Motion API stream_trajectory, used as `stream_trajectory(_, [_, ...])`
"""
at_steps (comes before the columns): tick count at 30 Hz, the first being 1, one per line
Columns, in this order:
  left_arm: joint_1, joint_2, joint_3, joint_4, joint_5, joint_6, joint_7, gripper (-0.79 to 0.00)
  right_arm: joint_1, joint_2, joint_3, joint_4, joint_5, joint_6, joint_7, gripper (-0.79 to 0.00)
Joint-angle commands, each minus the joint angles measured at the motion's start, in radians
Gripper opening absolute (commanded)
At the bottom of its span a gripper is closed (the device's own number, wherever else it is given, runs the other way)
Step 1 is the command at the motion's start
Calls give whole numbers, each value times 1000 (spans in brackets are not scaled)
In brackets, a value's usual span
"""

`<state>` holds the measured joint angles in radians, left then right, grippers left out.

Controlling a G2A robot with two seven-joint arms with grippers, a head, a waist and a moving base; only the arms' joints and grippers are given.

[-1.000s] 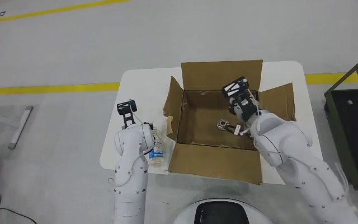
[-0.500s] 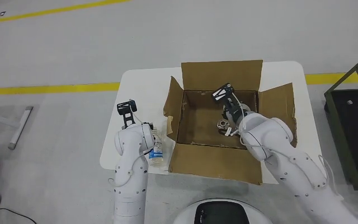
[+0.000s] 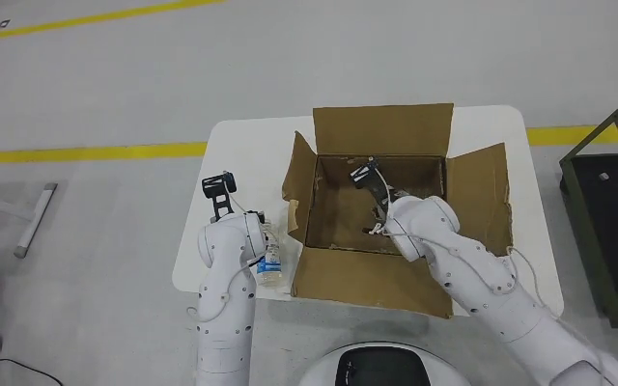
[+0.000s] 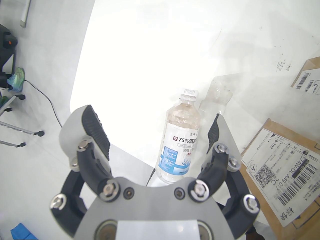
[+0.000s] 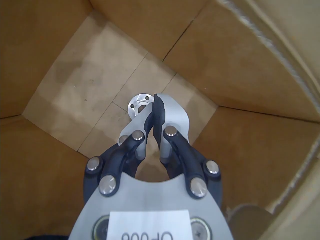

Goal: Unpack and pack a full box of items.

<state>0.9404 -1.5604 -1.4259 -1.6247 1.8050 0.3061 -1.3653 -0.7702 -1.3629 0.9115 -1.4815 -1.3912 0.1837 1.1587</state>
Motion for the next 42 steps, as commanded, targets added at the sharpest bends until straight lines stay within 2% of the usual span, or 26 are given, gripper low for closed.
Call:
stream_trajectory(1, [0, 0, 0, 0, 0, 0, 0, 0, 45, -16, -33, 63, 10, 3, 28, -785])
stream_trajectory(7, [0, 0, 0, 0, 0, 0, 0, 0, 120, -48, -82, 168, 21, 3, 78, -770])
stream_trajectory(9, [0, 0, 0, 0, 0, 0, 0, 0, 131, -55, -88, 188, 26, -2, 78, -677])
stream_trajectory(11, [0, 0, 0, 0, 0, 0, 0, 0, 137, -60, -93, 204, 23, -11, 82, -674])
stream_trajectory(13, [0, 0, 0, 0, 0, 0, 0, 0, 136, -64, -92, 214, 23, -12, 82, -591])
stream_trajectory(14, [0, 0, 0, 0, 0, 0, 0, 0, 134, -65, -90, 219, 24, -14, 82, -517])
stream_trajectory(18, [0, 0, 0, 0, 0, 0, 0, 0, 128, -69, -84, 227, 16, -21, 86, -456])
stream_trajectory(20, [0, 0, 0, 0, 0, 0, 0, 0, 124, -70, -80, 226, 11, -23, 87, -468])
stream_trajectory(27, [0, 0, 0, 0, 0, 0, 0, 0, 103, -74, -64, 231, -6, -27, 93, -431])
stream_trajectory(42, [0, 0, 0, 0, 0, 0, 0, 0, 95, -93, -46, 299, -13, -32, 62, -437])
